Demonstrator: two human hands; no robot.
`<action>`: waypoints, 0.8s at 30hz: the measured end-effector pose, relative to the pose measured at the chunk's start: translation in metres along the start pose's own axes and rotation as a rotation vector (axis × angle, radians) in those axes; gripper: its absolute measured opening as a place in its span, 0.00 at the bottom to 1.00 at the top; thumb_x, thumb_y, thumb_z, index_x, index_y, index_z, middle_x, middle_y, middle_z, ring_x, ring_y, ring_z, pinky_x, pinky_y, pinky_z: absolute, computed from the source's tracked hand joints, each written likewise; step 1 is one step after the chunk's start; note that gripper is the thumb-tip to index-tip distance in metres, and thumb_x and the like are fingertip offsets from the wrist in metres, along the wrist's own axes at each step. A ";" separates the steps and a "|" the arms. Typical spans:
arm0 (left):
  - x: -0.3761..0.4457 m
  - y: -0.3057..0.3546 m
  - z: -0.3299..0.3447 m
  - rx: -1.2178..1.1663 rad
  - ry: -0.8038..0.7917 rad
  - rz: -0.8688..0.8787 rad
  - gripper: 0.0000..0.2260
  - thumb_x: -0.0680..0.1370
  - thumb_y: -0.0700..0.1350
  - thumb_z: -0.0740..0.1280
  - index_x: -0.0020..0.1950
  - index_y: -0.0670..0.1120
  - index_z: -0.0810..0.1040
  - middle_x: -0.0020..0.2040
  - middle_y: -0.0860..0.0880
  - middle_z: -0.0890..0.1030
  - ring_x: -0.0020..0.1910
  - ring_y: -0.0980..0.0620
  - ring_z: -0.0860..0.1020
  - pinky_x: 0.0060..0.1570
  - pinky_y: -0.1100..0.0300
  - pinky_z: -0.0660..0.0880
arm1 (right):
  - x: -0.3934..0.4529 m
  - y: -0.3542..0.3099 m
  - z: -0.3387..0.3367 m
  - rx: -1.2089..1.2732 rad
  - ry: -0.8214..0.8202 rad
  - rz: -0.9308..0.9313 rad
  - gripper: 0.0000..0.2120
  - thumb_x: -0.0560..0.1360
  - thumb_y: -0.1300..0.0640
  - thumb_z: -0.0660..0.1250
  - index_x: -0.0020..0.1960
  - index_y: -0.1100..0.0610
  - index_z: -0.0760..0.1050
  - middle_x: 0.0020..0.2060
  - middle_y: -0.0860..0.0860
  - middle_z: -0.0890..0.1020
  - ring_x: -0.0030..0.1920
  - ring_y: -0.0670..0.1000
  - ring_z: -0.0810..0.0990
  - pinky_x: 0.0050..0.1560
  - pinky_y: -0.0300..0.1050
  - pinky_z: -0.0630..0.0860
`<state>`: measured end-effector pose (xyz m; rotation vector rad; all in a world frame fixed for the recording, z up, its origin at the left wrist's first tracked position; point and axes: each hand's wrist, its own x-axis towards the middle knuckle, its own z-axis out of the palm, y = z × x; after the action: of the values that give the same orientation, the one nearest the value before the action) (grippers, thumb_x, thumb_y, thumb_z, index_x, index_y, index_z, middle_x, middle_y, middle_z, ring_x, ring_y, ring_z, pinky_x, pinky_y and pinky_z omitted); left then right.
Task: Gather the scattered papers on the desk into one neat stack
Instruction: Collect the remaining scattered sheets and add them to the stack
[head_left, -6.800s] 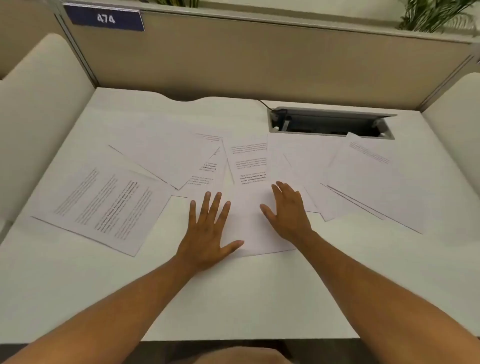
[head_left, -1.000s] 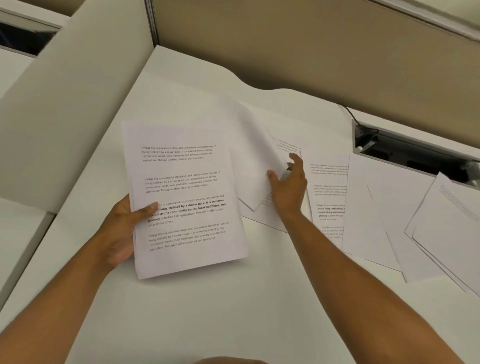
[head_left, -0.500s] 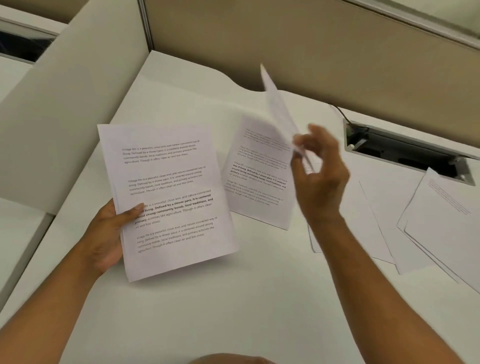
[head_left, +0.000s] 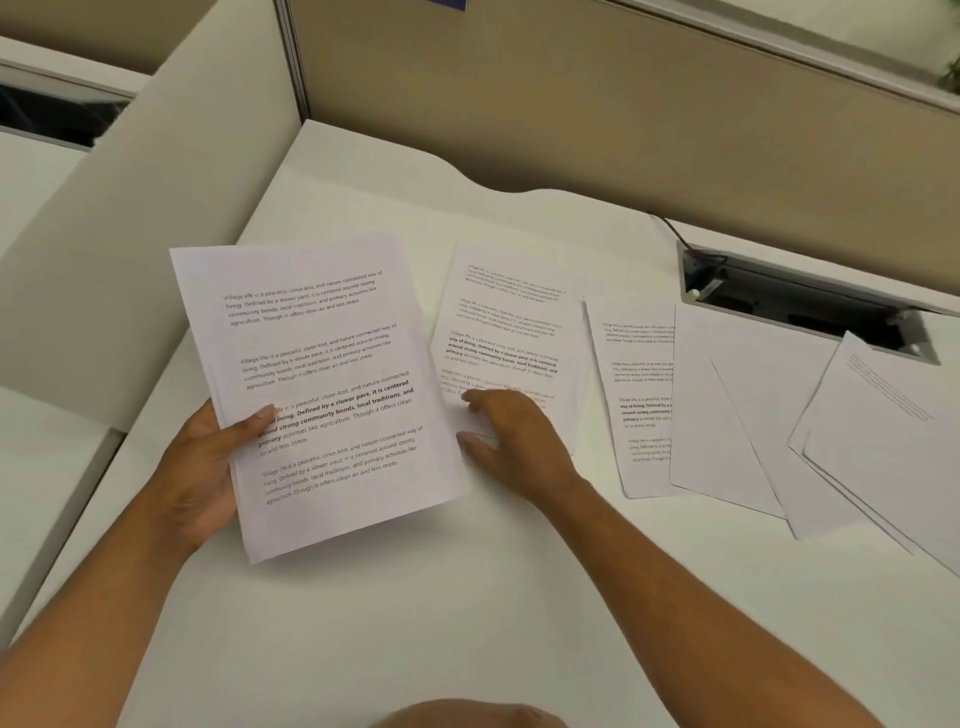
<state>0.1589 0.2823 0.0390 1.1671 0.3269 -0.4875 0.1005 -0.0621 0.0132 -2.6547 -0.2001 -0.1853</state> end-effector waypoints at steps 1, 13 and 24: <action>0.000 0.000 0.001 0.001 -0.005 0.001 0.21 0.86 0.36 0.63 0.78 0.48 0.78 0.70 0.46 0.86 0.63 0.43 0.87 0.57 0.46 0.86 | 0.000 -0.002 -0.003 0.025 0.007 0.048 0.21 0.76 0.51 0.76 0.66 0.59 0.80 0.56 0.54 0.86 0.57 0.57 0.84 0.62 0.52 0.79; 0.005 -0.009 0.006 0.012 -0.024 -0.004 0.21 0.85 0.35 0.64 0.78 0.47 0.78 0.70 0.45 0.86 0.64 0.43 0.87 0.57 0.47 0.86 | 0.044 0.005 -0.050 0.252 0.088 1.209 0.49 0.65 0.56 0.86 0.75 0.61 0.60 0.71 0.62 0.68 0.70 0.65 0.73 0.61 0.58 0.77; -0.001 -0.006 -0.011 0.020 0.017 -0.010 0.21 0.85 0.35 0.65 0.78 0.46 0.78 0.68 0.45 0.87 0.60 0.44 0.89 0.54 0.48 0.87 | 0.037 0.018 -0.091 1.258 0.151 1.260 0.12 0.78 0.69 0.72 0.61 0.61 0.80 0.57 0.57 0.87 0.46 0.52 0.86 0.33 0.42 0.84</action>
<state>0.1551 0.2907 0.0311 1.1902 0.3437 -0.4907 0.1315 -0.1158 0.0914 -1.1352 1.0262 0.1382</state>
